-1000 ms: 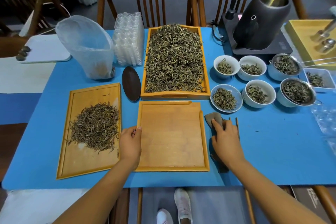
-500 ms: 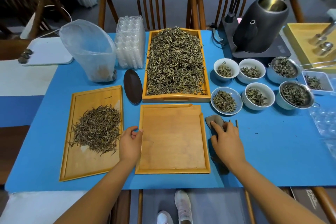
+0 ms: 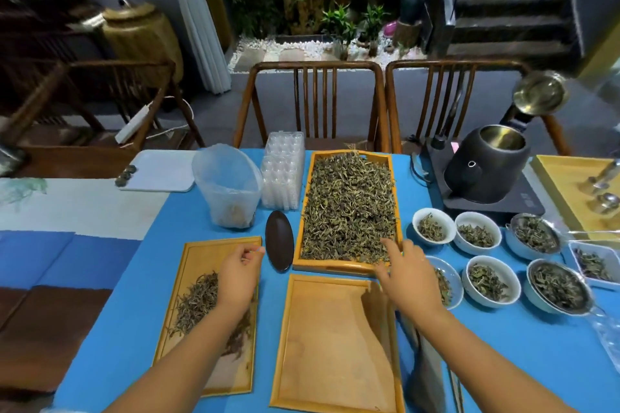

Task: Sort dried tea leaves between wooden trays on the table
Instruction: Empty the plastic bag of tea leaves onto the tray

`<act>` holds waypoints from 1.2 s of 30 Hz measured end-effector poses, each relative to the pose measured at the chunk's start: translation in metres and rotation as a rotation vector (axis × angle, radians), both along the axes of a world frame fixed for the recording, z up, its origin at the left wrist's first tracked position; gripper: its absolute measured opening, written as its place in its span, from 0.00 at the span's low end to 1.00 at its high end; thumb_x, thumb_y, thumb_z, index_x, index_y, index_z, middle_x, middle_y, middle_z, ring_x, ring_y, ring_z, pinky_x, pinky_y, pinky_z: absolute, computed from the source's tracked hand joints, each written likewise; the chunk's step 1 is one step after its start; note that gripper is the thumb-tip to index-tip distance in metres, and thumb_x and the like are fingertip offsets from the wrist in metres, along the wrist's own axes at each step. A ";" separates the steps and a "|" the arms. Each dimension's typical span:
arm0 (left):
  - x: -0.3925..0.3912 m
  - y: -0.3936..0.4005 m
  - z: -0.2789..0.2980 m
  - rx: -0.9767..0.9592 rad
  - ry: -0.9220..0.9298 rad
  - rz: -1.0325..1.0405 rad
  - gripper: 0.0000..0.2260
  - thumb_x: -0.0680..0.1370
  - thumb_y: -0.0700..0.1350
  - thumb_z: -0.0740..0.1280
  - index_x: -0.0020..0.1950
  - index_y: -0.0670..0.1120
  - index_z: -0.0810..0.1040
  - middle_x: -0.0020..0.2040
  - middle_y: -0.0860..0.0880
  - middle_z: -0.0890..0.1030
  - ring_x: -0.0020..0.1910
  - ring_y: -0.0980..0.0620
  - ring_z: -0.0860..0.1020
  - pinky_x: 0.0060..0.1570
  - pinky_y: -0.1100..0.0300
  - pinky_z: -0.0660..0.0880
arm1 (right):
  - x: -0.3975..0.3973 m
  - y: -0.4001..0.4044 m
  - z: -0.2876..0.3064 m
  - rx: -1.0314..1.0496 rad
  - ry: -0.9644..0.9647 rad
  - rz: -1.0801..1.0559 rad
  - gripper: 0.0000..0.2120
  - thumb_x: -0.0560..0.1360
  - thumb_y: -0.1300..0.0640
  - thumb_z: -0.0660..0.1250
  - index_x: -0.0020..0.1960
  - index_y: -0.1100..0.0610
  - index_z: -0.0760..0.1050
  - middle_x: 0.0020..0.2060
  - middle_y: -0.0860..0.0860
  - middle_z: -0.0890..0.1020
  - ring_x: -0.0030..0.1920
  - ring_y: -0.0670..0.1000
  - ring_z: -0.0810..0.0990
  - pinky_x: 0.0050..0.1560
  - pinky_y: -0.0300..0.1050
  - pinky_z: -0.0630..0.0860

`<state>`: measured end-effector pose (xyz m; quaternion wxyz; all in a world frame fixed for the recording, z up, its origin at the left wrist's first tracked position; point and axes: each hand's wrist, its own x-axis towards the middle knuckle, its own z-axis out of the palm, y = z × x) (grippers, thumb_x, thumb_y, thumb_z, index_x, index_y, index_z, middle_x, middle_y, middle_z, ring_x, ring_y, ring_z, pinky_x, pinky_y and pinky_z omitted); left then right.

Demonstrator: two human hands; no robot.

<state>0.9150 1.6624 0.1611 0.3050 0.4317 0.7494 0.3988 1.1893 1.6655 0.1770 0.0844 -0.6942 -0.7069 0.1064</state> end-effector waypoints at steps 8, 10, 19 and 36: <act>-0.063 0.006 0.008 -0.028 0.169 -0.013 0.05 0.76 0.49 0.67 0.47 0.48 0.78 0.42 0.51 0.78 0.40 0.54 0.76 0.36 0.65 0.69 | -0.049 0.054 0.014 0.019 -0.110 0.224 0.20 0.76 0.50 0.56 0.67 0.54 0.65 0.53 0.54 0.73 0.53 0.55 0.72 0.48 0.48 0.71; -0.084 0.010 0.008 -0.042 0.239 -0.023 0.05 0.76 0.49 0.68 0.46 0.48 0.78 0.42 0.50 0.77 0.40 0.53 0.75 0.35 0.65 0.68 | -0.063 0.065 0.013 0.012 -0.132 0.280 0.20 0.76 0.49 0.55 0.66 0.54 0.65 0.53 0.54 0.73 0.53 0.55 0.72 0.47 0.48 0.71; -0.156 0.058 -0.016 -0.166 0.383 -0.129 0.10 0.74 0.47 0.69 0.54 0.47 0.77 0.46 0.49 0.73 0.41 0.52 0.74 0.42 0.58 0.68 | -0.148 0.110 -0.011 -0.067 -0.144 0.469 0.20 0.77 0.49 0.55 0.65 0.56 0.65 0.55 0.55 0.73 0.56 0.57 0.71 0.52 0.51 0.70; -0.190 0.159 -0.089 -0.265 0.246 -0.350 0.39 0.66 0.46 0.77 0.72 0.47 0.61 0.70 0.45 0.69 0.68 0.46 0.68 0.60 0.56 0.68 | -0.249 0.162 -0.081 -0.198 -0.042 0.414 0.26 0.77 0.41 0.54 0.64 0.59 0.67 0.59 0.55 0.71 0.61 0.56 0.68 0.63 0.48 0.64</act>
